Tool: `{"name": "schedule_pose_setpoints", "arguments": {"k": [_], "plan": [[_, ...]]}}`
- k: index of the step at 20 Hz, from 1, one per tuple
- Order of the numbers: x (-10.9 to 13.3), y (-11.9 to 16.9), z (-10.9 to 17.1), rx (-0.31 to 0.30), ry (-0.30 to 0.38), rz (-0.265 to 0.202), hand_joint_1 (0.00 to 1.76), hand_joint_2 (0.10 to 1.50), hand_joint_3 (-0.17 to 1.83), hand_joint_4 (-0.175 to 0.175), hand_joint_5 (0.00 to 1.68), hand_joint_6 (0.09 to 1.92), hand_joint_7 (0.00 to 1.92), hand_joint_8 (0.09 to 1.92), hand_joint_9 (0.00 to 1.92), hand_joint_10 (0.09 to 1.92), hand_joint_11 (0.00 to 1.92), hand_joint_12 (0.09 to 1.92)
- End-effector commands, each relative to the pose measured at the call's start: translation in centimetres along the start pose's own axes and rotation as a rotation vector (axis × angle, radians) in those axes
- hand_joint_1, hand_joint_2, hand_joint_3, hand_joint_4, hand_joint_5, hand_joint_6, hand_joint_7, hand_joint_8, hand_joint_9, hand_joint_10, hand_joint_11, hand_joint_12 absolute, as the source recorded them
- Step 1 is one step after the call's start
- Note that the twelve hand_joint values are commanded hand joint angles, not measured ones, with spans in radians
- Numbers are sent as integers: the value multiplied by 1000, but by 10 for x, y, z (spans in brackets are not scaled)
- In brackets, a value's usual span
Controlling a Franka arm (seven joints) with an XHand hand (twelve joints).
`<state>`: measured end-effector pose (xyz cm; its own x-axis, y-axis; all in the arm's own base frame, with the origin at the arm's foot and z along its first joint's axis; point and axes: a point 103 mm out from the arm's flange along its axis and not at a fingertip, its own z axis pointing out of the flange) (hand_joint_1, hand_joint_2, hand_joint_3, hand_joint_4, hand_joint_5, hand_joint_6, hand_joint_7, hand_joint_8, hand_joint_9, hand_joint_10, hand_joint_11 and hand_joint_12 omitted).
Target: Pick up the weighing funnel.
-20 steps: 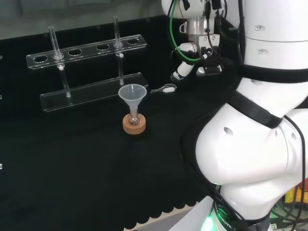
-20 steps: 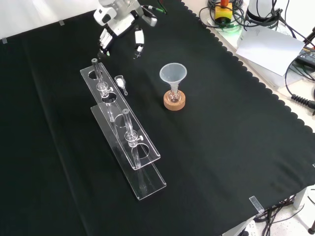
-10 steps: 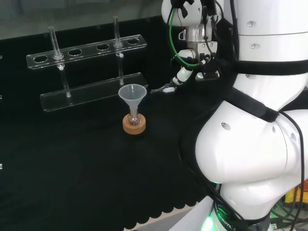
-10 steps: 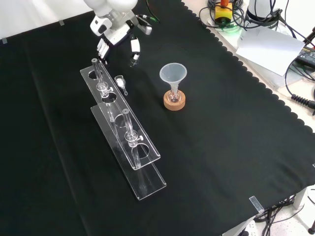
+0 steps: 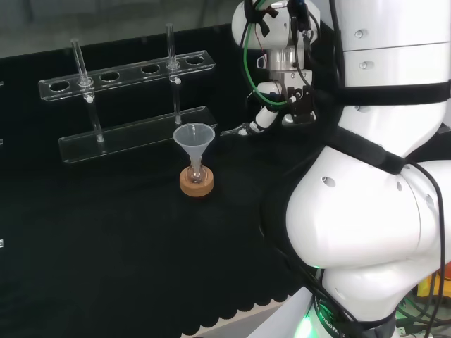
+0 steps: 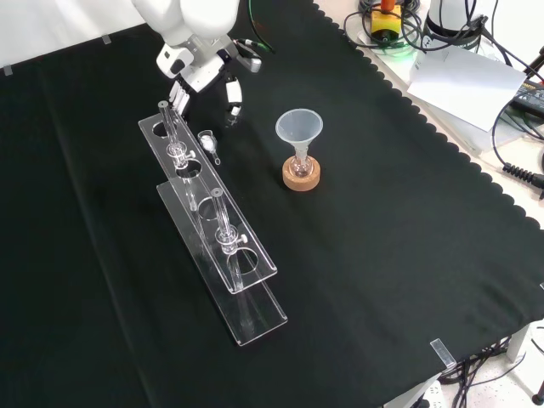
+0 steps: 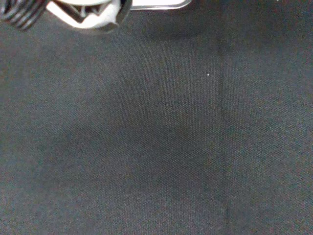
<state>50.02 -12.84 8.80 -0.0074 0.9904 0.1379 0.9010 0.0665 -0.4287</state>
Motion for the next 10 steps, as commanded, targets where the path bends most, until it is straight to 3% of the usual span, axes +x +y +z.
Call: {"name": "schedule_pose_setpoints", "arguments": {"k": [1,7,10], "plan": [[1,8,6,-15,3,0,885,614,609,-52,677,153,347,696,607,613,391,1303],[1,14,12,-8,1,-9,889,613,607,-47,720,190,340,692,610,608,395,1300],[1,15,14,-11,-10,-14,889,615,604,-41,677,433,339,692,617,592,400,1294]]}}
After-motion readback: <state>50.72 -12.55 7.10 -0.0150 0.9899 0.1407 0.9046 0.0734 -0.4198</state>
